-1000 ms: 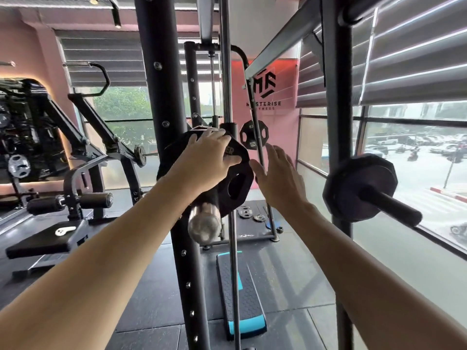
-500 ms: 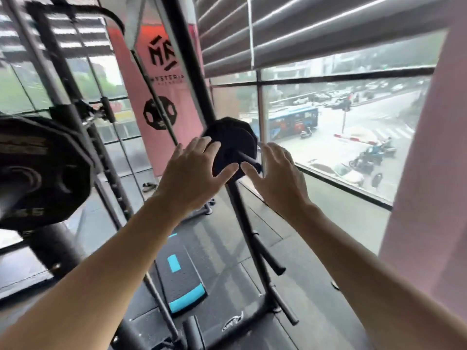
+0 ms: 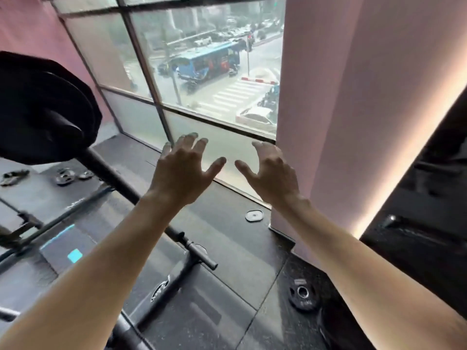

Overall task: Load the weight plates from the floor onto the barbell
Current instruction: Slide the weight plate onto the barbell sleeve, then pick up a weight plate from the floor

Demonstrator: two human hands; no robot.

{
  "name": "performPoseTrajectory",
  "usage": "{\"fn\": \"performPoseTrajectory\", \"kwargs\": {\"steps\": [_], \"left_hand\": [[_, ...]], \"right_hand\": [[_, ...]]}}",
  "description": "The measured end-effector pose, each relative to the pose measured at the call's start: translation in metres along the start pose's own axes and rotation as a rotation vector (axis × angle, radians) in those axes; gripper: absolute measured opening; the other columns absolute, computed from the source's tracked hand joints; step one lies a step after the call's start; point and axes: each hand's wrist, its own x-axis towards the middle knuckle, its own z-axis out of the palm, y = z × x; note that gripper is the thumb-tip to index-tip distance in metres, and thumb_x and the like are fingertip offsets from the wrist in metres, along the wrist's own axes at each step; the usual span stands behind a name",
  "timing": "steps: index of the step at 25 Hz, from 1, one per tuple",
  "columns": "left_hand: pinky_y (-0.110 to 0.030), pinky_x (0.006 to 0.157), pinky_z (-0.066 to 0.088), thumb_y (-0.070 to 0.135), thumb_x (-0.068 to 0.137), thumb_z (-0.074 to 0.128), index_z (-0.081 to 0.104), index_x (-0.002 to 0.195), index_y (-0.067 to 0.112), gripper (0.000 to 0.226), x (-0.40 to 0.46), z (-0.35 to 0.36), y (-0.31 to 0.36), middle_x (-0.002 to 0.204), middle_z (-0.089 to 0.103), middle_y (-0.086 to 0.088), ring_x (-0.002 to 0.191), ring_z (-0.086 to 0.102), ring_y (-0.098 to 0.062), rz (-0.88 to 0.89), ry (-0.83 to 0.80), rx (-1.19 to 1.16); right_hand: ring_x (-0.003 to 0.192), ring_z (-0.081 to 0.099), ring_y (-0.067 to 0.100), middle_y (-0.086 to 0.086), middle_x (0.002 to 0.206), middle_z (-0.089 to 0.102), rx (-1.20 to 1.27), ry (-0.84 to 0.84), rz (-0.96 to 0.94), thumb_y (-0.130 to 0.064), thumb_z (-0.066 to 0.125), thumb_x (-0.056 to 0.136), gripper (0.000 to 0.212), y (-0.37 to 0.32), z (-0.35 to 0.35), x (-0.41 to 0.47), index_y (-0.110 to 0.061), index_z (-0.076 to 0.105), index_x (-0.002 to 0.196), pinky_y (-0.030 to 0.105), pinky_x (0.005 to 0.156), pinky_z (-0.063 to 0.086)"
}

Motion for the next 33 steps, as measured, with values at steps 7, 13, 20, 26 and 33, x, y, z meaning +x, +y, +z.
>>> {"fn": "performPoseTrajectory", "kwargs": {"steps": [7, 13, 20, 26, 33], "left_hand": [[-0.048, 0.103, 0.041, 0.057, 0.096, 0.047, 0.053, 0.139, 0.013, 0.063, 0.057, 0.132, 0.026, 0.149, 0.048, -0.009, 0.133, 0.047, -0.033, 0.041, -0.099, -0.174], [-0.047, 0.106, 0.041, 0.067, 0.089, 0.027, 0.058, 0.130, 0.011, 0.077, 0.110, 0.285, 0.046, 0.136, 0.057, -0.012, 0.125, 0.052, -0.032, 0.086, -0.353, -0.254], [-0.047, 0.093, 0.045, 0.055, 0.096, 0.038, 0.058, 0.124, 0.008, 0.059, 0.081, 0.494, 0.101, 0.119, 0.059, -0.013, 0.109, 0.059, -0.035, -0.007, -0.622, -0.262], [-0.049, 0.093, 0.044, 0.047, 0.099, 0.045, 0.049, 0.133, 0.008, 0.052, -0.018, 0.729, 0.157, 0.132, 0.053, -0.016, 0.119, 0.055, -0.041, -0.413, -0.959, -0.305], [-0.049, 0.094, 0.044, 0.043, 0.098, 0.053, 0.041, 0.136, 0.007, 0.054, -0.120, 0.923, 0.225, 0.138, 0.050, -0.016, 0.123, 0.053, -0.041, -0.530, -1.158, -0.352]], "right_hand": [[0.140, 0.033, 0.023, 0.000, 0.151, 0.040, -0.127, -0.144, 0.257, -0.062, 0.047, 0.094, 0.070, 0.113, 0.056, 0.014, -0.020, 0.037, 0.150, 0.044, 0.099, 0.042], [0.142, 0.032, 0.025, 0.004, 0.153, 0.038, -0.207, -0.331, 0.515, -0.062, 0.046, 0.095, 0.074, 0.213, 0.130, 0.016, -0.018, 0.032, 0.152, 0.048, 0.103, 0.041], [0.140, 0.036, 0.026, 0.005, 0.153, 0.039, -0.257, -0.591, 0.679, -0.061, 0.045, 0.096, 0.073, 0.364, 0.259, -0.029, -0.018, 0.031, 0.153, 0.046, 0.102, 0.040], [0.137, 0.040, 0.032, 0.007, 0.153, 0.040, -0.342, -0.832, 0.653, -0.061, 0.050, 0.094, 0.076, 0.540, 0.409, -0.121, -0.019, 0.028, 0.154, 0.047, 0.101, 0.041], [0.135, 0.039, 0.038, 0.012, 0.155, 0.033, -0.382, -1.010, 0.737, -0.059, 0.057, 0.090, 0.089, 0.674, 0.562, -0.241, -0.020, 0.013, 0.158, 0.048, 0.098, 0.042]]}}
